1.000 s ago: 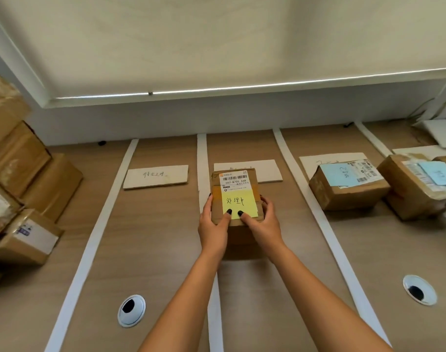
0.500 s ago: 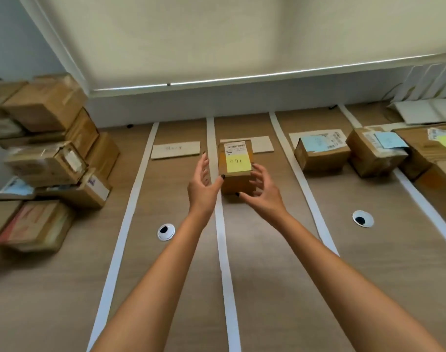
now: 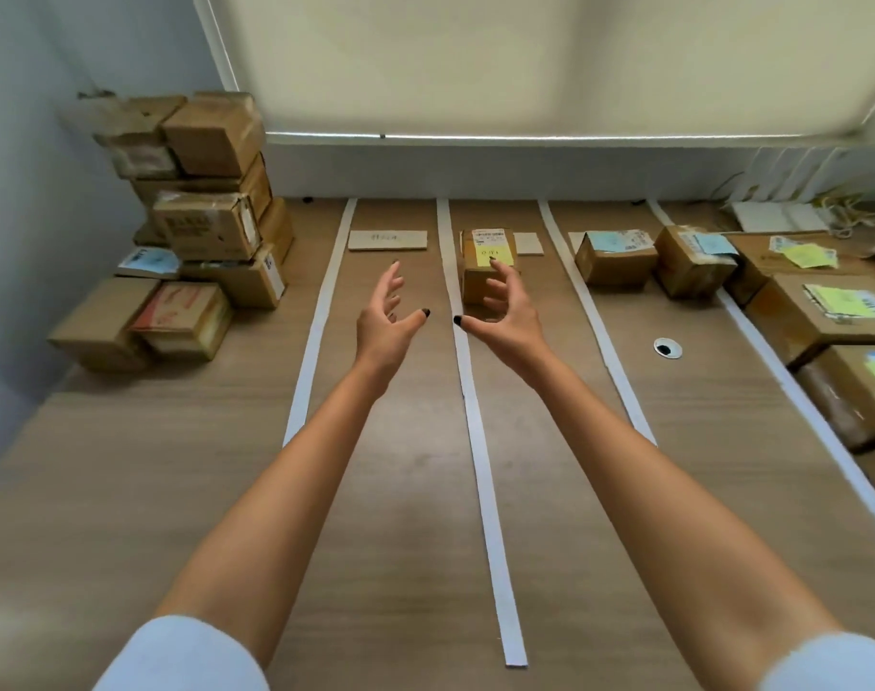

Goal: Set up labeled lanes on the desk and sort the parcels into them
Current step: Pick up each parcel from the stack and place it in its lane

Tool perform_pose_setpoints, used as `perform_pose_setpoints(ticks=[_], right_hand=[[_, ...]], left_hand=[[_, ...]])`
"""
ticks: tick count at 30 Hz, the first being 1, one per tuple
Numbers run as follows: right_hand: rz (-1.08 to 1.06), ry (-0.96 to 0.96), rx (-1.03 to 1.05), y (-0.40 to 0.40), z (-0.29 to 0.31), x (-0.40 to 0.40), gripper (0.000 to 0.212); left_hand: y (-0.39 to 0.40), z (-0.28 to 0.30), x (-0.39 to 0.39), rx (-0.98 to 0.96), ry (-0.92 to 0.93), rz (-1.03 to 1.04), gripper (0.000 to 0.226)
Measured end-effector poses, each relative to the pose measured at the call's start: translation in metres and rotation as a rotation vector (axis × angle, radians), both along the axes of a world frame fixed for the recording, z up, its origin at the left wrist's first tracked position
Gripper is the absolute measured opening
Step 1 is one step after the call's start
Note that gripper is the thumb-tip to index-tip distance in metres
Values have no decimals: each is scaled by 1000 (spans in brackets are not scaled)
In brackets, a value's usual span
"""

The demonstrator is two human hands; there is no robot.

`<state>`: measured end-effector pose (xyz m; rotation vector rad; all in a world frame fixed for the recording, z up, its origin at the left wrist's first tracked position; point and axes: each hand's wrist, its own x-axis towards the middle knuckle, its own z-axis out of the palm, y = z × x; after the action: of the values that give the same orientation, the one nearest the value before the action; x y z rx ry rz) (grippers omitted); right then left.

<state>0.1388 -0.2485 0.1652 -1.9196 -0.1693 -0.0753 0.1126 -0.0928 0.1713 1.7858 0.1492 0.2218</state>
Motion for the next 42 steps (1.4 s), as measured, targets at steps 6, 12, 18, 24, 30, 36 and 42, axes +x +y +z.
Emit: perform_pose_setpoints(ticks=[6,12,18,24,30,36,42], right_hand=[[-21,-34,29,87,8,-57,89],[-19,-88,10,160,15,-87,91],[39,-135,-29,211,23,-94,90],[152,-86,2,260,19,-84,88],[227,0,18,321,1,-60,87],[218,88,18,391,-25,-16,85],[155,190,-10,442,-62,34,82]], left_hand=[[94,16,-59,-15,-47,-60,72],[169,24,-93,12,-62,-78,76],[210,21,-102,26,-65,-46,76],[249,17,-102,40,-46,-12,74],[311,0,-82,39,9,46,73],[387,-32,-32,6,107,77,73],[447,-68,27,12,209,73,70]])
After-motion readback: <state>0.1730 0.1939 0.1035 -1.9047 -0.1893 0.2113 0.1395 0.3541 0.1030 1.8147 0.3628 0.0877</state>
